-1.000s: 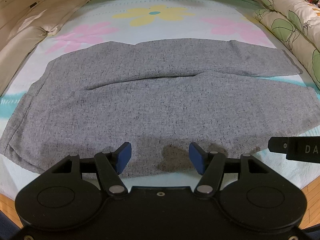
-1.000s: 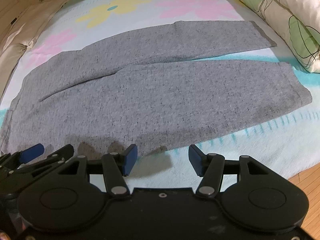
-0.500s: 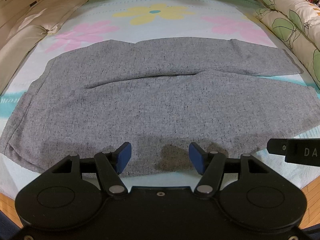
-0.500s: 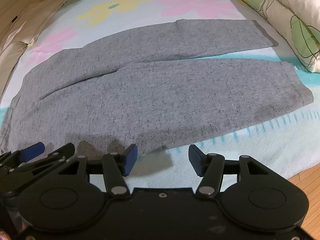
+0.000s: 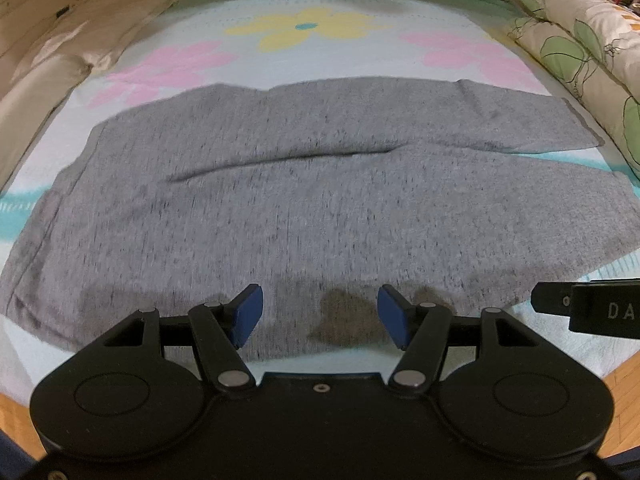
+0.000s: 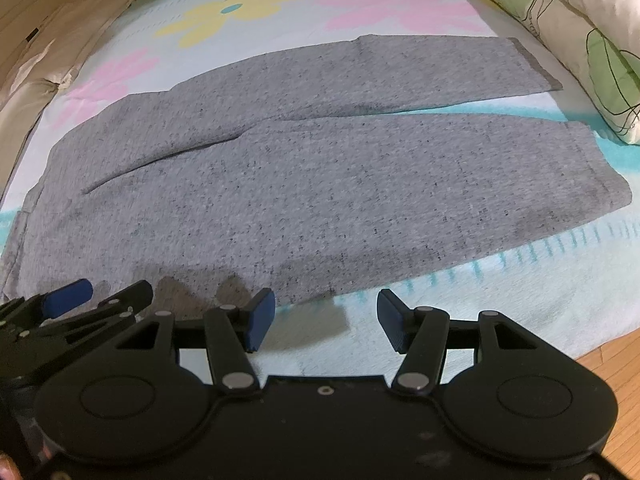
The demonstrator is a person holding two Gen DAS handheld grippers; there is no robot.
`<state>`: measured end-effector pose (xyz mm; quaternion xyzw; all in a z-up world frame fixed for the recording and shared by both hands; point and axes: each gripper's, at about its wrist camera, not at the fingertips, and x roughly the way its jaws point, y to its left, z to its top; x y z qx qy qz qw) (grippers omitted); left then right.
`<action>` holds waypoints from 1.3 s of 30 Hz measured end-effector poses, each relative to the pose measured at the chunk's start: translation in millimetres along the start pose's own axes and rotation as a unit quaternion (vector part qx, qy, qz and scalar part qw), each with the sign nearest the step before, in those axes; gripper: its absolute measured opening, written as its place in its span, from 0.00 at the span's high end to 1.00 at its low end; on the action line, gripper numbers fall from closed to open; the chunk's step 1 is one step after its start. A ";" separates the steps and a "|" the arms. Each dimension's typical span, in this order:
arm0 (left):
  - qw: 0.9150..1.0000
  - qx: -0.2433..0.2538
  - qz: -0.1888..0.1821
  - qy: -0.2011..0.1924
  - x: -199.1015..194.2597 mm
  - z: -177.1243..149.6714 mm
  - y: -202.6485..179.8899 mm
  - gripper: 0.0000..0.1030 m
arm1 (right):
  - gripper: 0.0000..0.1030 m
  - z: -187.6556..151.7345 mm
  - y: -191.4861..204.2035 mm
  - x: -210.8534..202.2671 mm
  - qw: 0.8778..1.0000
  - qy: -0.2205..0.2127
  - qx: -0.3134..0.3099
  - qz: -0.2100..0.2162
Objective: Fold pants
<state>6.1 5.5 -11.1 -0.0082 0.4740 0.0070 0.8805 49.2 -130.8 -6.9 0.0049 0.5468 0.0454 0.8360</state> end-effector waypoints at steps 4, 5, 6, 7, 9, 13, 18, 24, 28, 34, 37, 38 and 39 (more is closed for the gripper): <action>1.000 0.010 0.005 -0.019 1.7 5.4 0.8 0.36 | 0.42 1.4 -4.6 1.8 1.000 -0.005 0.000 -0.005; 1.000 0.007 0.002 -0.018 3.3 7.8 2.7 0.36 | 0.42 1.9 -7.1 2.3 1.000 -0.006 0.002 -0.008; 1.000 0.001 -0.002 -0.016 5.4 10.1 5.4 0.36 | 0.42 2.4 -9.6 3.1 1.000 -0.006 0.004 -0.009; 1.000 -0.007 -0.006 -0.013 7.5 12.0 8.4 0.36 | 0.42 3.1 -12.8 3.8 1.000 -0.006 0.007 -0.010; 1.000 -0.025 -0.004 -0.010 11.8 16.1 14.6 0.36 | 0.42 4.8 -20.7 4.6 1.000 -0.008 0.021 -0.016; 0.999 -0.029 0.010 -0.010 18.3 23.6 16.7 0.36 | 0.42 10.6 -42.5 4.4 0.997 -0.013 0.060 -0.039; 1.000 -0.020 0.019 -0.012 21.3 29.2 10.6 0.36 | 0.42 32.7 -85.3 -0.9 0.989 -0.035 0.118 -0.084; 0.999 0.034 0.020 -0.011 30.5 25.0 -3.3 0.36 | 0.42 54.2 -135.9 10.7 0.983 -0.014 0.121 -0.140; 0.998 0.049 0.037 0.006 42.1 15.6 -4.0 0.36 | 0.42 56.3 -190.0 26.1 0.968 0.016 0.197 -0.154; 0.998 0.028 0.033 0.049 61.7 10.4 -1.0 0.37 | 0.42 55.8 -251.2 38.6 0.949 0.013 0.246 -0.198; 0.998 0.029 0.032 0.056 67.6 7.1 -4.4 0.37 | 0.42 55.3 -265.2 42.4 0.944 0.007 0.277 -0.177; 0.998 0.031 0.033 0.052 67.9 6.2 -5.9 0.37 | 0.42 56.5 -268.8 45.0 0.944 0.005 0.285 -0.169; 0.998 0.037 0.036 0.047 67.4 5.1 -7.8 0.37 | 0.42 57.6 -269.9 46.4 0.943 0.004 0.290 -0.164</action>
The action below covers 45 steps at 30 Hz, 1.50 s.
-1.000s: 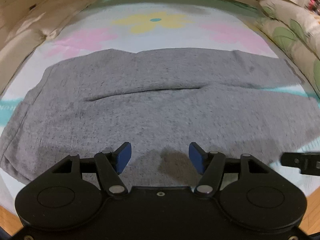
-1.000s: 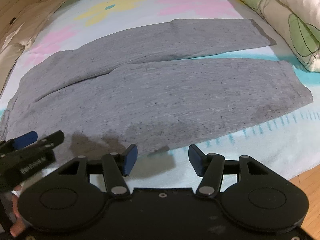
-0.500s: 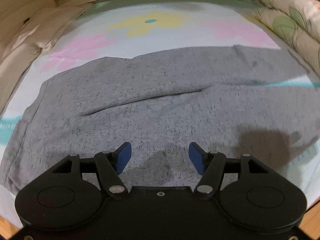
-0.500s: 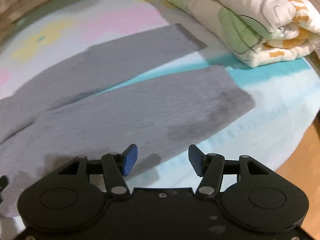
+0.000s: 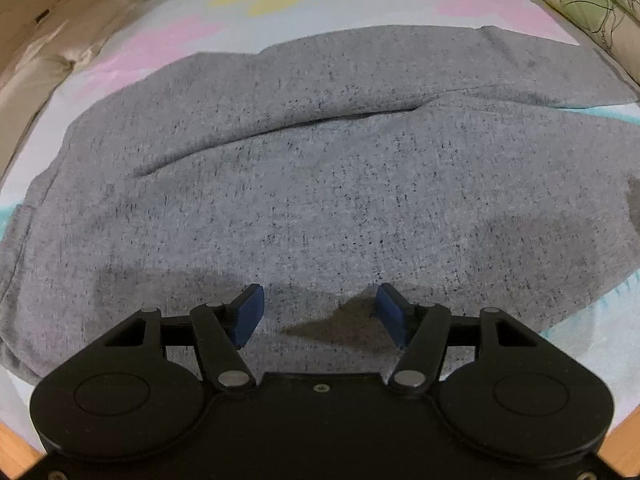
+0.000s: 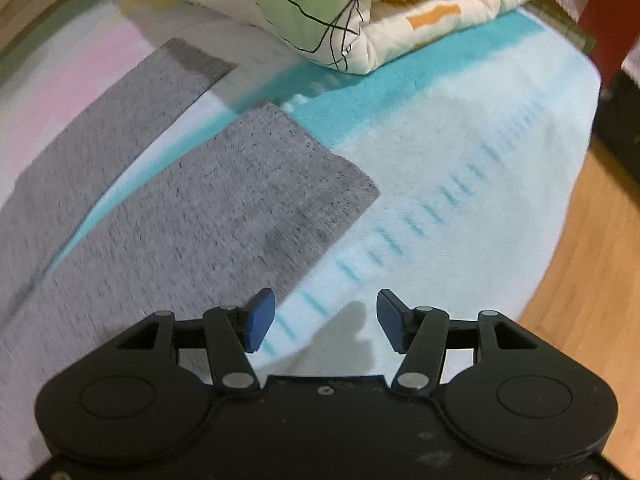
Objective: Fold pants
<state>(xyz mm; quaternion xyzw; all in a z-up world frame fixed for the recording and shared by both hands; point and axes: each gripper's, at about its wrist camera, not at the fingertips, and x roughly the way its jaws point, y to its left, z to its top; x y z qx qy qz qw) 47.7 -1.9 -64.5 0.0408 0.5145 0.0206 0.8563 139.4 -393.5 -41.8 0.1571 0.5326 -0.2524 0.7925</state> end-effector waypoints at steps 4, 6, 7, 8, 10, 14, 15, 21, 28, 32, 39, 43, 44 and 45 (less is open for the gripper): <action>1.000 0.017 0.008 -0.015 0.9 -1.0 -5.5 0.37 | 0.42 5.1 2.8 11.1 1.000 -0.002 0.010 0.013; 1.000 0.011 0.007 -0.015 1.9 -0.3 -4.1 0.36 | 0.42 8.7 3.4 17.3 1.000 -0.005 0.020 0.023; 1.000 0.007 0.005 -0.014 2.3 1.0 -1.8 0.36 | 0.42 10.9 3.4 20.9 0.999 -0.006 0.027 0.027; 1.000 0.002 0.003 -0.013 2.9 1.2 -0.6 0.36 | 0.41 12.0 4.9 24.3 0.999 -0.008 0.032 0.026; 1.000 -0.003 0.001 -0.013 4.2 2.1 1.6 0.36 | 0.39 15.2 7.9 28.1 0.999 -0.017 0.037 0.026; 1.000 0.001 0.000 -0.014 4.2 3.9 0.6 0.36 | 0.47 22.5 14.4 32.3 0.999 -0.028 0.039 0.018; 1.000 0.003 0.000 -0.014 4.0 4.5 0.7 0.36 | 0.73 23.4 17.1 31.6 0.999 -0.031 0.034 0.015; 1.000 -0.008 -0.009 -0.009 -0.6 7.4 2.5 0.37 | 0.97 23.5 26.1 4.3 0.999 -0.053 0.002 -0.008; 1.000 0.000 -0.024 -0.018 -11.0 5.1 2.4 0.37 | 0.99 25.2 3.5 7.4 0.999 -0.033 0.008 -0.038; 1.000 0.000 -0.012 -0.011 -6.6 3.6 10.2 0.37 | 0.99 20.2 2.1 17.7 0.998 -0.018 -0.007 -0.066; 1.000 -0.020 -0.011 0.017 5.4 -0.1 27.1 0.31 | 0.75 20.6 0.9 20.3 0.989 -0.014 -0.010 -0.145; 0.999 -0.017 -0.012 0.030 0.3 7.4 30.4 0.42 | 0.68 25.7 8.2 -7.5 0.977 -0.077 -0.004 -0.196; 0.999 -0.016 -0.008 0.028 -1.0 12.4 31.5 0.45 | 0.68 26.4 14.1 -16.9 0.979 -0.098 -0.009 -0.181; 1.000 -0.018 -0.002 0.022 -2.2 20.9 33.0 0.45 | 0.68 27.1 22.9 -26.3 0.981 -0.115 -0.017 -0.154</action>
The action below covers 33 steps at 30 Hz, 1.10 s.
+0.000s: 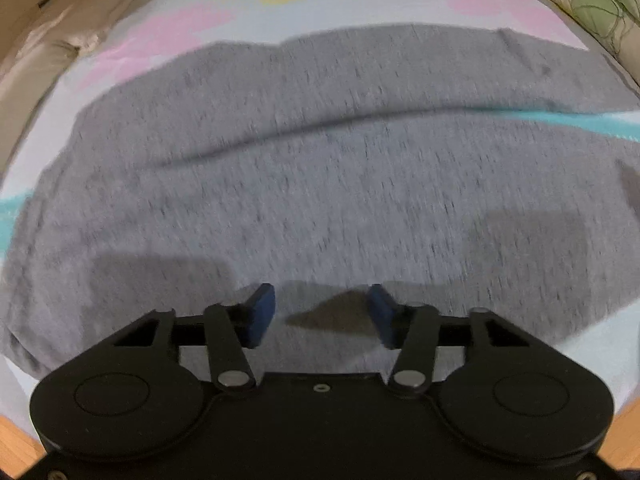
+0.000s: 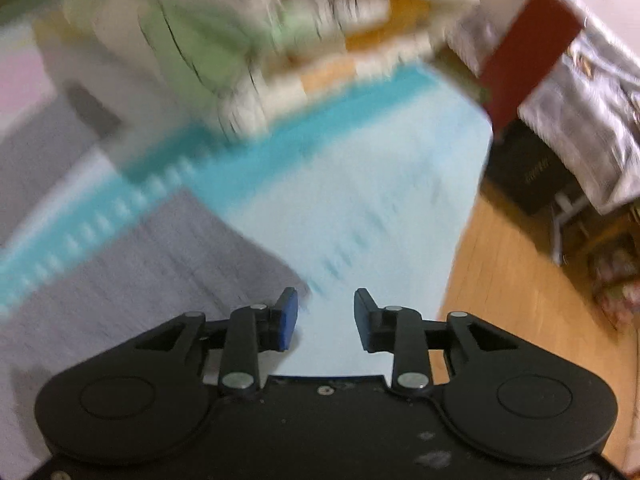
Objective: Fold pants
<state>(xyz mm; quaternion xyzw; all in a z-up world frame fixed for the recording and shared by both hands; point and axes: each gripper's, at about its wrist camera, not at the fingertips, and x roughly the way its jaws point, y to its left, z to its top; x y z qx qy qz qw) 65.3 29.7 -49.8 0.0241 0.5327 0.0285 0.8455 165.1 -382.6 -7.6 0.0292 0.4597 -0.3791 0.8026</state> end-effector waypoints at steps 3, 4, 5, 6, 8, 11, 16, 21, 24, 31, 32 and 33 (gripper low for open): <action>0.999 -0.015 0.019 -0.030 -6.6 28.5 5.0 0.45 | 0.68 7.7 26.9 -20.1 0.997 -0.015 -0.017 0.069; 0.999 -0.019 0.024 -0.039 -7.5 38.6 7.7 0.45 | 0.68 8.9 37.1 -24.3 0.995 -0.016 -0.025 0.091; 0.998 -0.021 0.027 -0.052 -10.6 49.8 10.9 0.45 | 0.68 10.5 49.8 -27.8 0.993 -0.015 -0.038 0.115; 0.997 -0.021 0.031 -0.065 -12.7 62.4 13.0 0.45 | 0.69 11.3 62.9 -31.8 0.989 -0.011 -0.054 0.136; 0.996 -0.020 0.034 -0.082 -13.6 86.6 18.7 0.45 | 0.69 13.2 89.1 -39.3 0.982 -0.010 -0.083 0.171; 0.996 -0.023 0.028 -0.085 -8.5 120.6 29.8 0.45 | 0.68 16.3 122.1 -50.7 0.970 -0.018 -0.110 0.215; 0.993 -0.028 0.049 -0.105 13.8 164.7 53.3 0.45 | 0.67 31.2 171.0 -50.5 0.953 0.021 -0.117 0.279; 0.992 -0.050 0.069 -0.090 53.0 188.5 70.6 0.45 | 0.67 47.2 217.1 -33.3 0.953 0.025 -0.099 0.285; 0.993 -0.065 0.074 -0.063 75.8 193.9 79.8 0.45 | 0.67 54.9 246.9 -28.0 0.958 0.028 -0.090 0.270; 0.995 -0.054 0.067 -0.041 89.3 195.3 75.5 0.45 | 0.67 68.5 308.3 0.3 0.960 0.047 -0.032 0.275; 0.995 -0.053 0.068 -0.042 89.7 194.8 75.3 0.45 | 0.67 68.9 316.0 2.0 0.960 0.050 -0.028 0.274; 0.995 -0.051 0.070 -0.043 89.2 195.0 75.1 0.45 | 0.67 69.1 322.6 4.5 0.961 0.050 -0.022 0.272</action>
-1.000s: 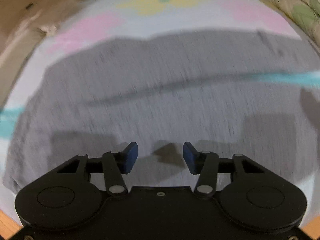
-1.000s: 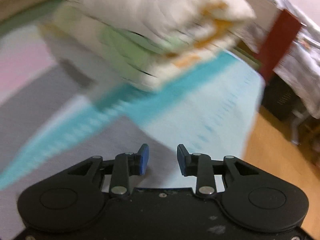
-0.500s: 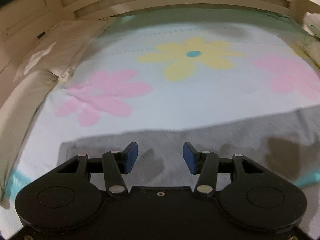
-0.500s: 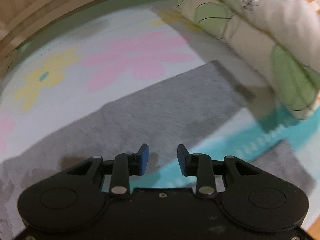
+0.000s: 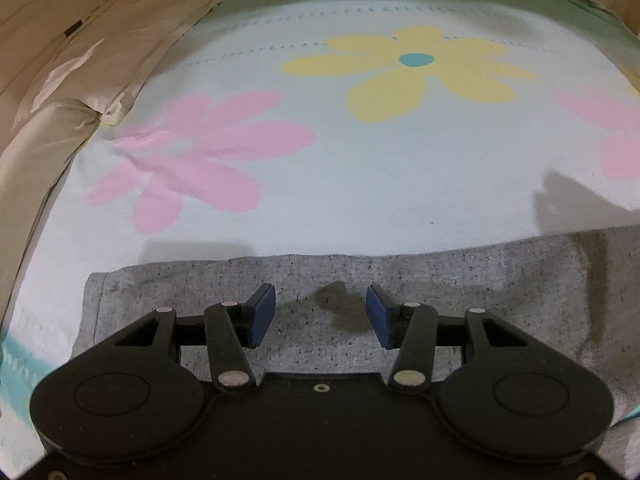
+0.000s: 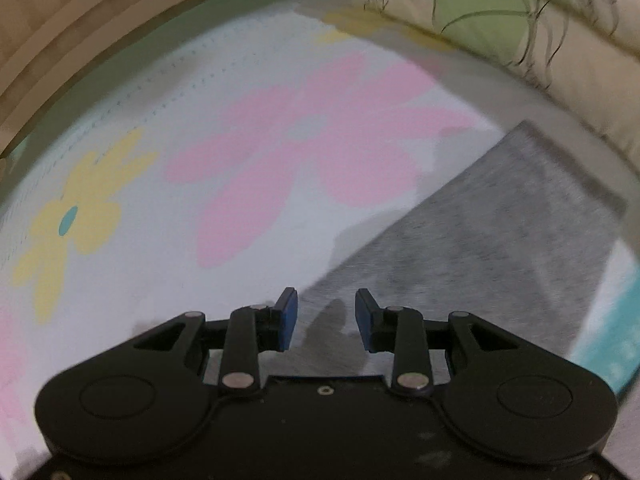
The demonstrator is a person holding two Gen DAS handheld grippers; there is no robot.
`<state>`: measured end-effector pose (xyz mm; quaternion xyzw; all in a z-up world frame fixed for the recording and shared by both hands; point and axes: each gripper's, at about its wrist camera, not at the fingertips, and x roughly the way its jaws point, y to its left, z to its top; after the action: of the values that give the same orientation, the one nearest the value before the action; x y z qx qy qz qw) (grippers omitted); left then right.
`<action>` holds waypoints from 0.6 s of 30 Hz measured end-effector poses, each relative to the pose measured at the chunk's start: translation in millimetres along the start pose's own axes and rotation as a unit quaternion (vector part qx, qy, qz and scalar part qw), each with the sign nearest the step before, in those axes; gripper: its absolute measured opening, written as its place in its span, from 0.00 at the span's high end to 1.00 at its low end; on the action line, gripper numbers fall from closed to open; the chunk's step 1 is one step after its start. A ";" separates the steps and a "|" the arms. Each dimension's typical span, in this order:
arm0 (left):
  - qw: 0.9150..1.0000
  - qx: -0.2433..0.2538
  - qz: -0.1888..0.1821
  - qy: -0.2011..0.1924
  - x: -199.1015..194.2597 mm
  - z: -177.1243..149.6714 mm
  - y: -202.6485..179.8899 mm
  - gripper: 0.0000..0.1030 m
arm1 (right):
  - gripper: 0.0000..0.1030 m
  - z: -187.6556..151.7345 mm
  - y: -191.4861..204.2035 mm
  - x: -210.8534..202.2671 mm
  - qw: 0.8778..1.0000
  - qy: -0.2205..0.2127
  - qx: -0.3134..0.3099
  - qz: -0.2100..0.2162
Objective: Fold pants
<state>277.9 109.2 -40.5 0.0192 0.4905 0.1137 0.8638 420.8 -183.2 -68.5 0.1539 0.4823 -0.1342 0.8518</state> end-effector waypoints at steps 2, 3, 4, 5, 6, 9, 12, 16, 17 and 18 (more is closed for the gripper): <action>1.000 0.001 0.001 -0.002 -0.9 0.5 0.5 0.45 | 0.67 -0.8 5.5 3.2 1.000 -0.004 0.003 -0.007; 1.000 -0.001 0.002 -0.002 -1.4 1.1 1.1 0.45 | 0.67 -1.3 9.0 6.3 1.000 -0.005 0.000 -0.012; 1.000 -0.004 0.002 -0.001 1.2 2.3 1.5 0.45 | 0.67 -2.9 12.7 9.3 1.000 -0.003 -0.006 -0.017; 1.000 -0.005 0.002 0.000 1.1 1.6 0.3 0.45 | 0.67 -4.3 14.8 12.7 1.000 0.001 -0.015 -0.024; 1.000 -0.006 0.001 0.003 1.1 0.9 -0.2 0.45 | 0.67 -6.2 16.5 17.0 0.999 0.009 -0.025 -0.034; 1.000 -0.007 -0.002 0.007 0.6 0.5 0.7 0.45 | 0.68 -10.9 14.9 17.4 0.998 0.017 -0.040 -0.045; 1.000 -0.011 -0.006 0.005 -2.9 2.2 2.9 0.45 | 0.96 -8.0 7.8 12.2 0.997 0.042 -0.059 -0.020; 1.000 -0.021 -0.019 -0.001 -7.4 4.8 7.4 0.45 | 0.99 -10.4 -13.3 -9.6 0.996 0.053 -0.075 0.003; 0.999 -0.023 -0.023 -0.002 -8.0 5.2 10.2 0.45 | 0.99 -12.8 -20.2 -16.9 0.995 0.052 -0.084 0.006; 0.999 -0.024 -0.028 -0.002 -9.1 5.8 11.6 0.45 | 0.99 -14.0 -27.1 -21.5 0.994 0.052 -0.092 0.007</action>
<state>276.3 119.0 -28.2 -0.0155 0.4863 0.1010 0.8678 389.0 -200.8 -60.4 0.0846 0.5349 -0.0751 0.8373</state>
